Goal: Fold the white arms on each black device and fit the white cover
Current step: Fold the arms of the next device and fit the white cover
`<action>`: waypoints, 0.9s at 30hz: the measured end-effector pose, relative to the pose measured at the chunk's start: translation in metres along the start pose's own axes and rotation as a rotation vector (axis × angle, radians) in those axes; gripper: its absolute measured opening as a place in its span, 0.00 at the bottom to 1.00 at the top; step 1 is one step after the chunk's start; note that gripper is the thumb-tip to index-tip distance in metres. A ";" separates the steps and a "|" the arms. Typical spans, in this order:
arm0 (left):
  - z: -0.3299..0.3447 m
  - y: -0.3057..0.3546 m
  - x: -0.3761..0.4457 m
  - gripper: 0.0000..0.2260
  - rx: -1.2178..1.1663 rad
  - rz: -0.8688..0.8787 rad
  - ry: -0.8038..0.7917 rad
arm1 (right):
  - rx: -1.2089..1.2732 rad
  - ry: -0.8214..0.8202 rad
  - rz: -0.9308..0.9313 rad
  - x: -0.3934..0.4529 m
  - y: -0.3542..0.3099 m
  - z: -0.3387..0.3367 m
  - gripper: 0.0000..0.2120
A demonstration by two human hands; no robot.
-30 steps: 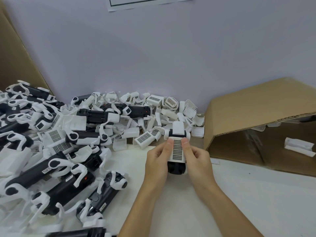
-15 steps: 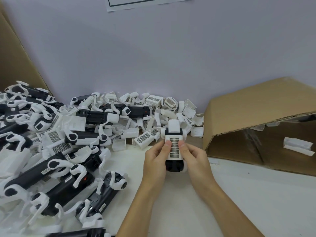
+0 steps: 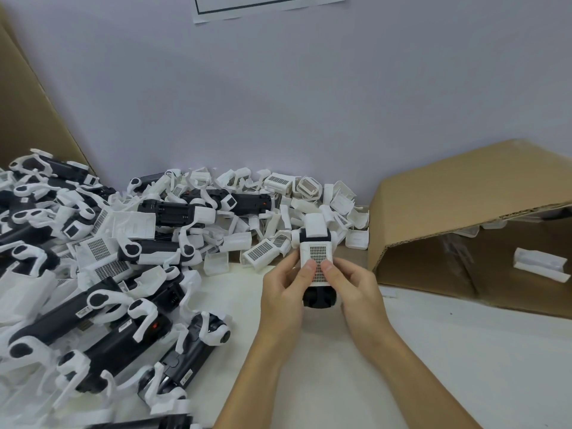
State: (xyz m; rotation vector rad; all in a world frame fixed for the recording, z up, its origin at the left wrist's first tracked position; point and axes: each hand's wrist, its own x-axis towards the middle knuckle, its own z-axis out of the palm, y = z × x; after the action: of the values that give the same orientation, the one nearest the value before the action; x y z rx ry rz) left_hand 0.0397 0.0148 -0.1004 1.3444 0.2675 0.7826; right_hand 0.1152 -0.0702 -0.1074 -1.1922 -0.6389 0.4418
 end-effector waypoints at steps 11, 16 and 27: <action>0.001 -0.001 -0.001 0.07 0.028 -0.027 0.066 | -0.059 0.072 -0.054 0.001 0.000 0.004 0.17; 0.001 -0.002 0.002 0.13 -0.140 -0.049 0.198 | -0.243 0.115 -0.116 -0.003 0.006 0.006 0.20; -0.001 -0.001 0.007 0.18 -0.054 -0.131 0.341 | -0.328 0.292 -0.149 0.005 0.007 -0.002 0.13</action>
State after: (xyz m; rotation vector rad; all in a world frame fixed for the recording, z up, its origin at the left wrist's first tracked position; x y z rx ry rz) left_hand 0.0442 0.0203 -0.1003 1.1266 0.5931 0.9001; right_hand 0.1202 -0.0667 -0.1130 -1.4740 -0.5537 0.0321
